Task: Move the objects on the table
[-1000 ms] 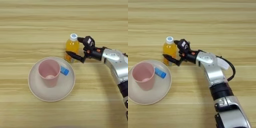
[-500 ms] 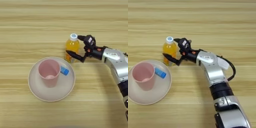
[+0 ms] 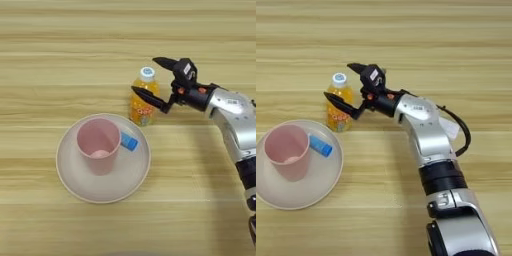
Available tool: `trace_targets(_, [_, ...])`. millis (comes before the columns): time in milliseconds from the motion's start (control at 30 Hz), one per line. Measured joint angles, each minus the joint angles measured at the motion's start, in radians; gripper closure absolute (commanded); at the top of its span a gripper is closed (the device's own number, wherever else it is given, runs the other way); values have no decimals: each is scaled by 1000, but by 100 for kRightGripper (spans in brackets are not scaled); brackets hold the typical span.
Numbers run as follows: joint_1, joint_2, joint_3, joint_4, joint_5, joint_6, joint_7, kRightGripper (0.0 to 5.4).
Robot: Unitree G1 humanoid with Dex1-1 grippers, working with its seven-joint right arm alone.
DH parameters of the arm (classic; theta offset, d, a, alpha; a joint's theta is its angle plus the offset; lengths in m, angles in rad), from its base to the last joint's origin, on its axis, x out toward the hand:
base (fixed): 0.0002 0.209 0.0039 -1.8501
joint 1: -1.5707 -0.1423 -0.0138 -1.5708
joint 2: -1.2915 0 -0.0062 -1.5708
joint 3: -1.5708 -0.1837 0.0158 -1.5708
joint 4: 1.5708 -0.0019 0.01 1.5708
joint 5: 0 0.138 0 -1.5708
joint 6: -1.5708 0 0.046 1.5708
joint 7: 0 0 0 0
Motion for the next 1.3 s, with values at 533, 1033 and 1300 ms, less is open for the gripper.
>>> trace_targets(533, [-1,-2,-56,-118,127,3,30,3])
trace_targets(1033, [-73,-87,-218,-107,241,6,25,3])
trace_targets(1300, [-121,-204,-285,51,239,-26,95,3])
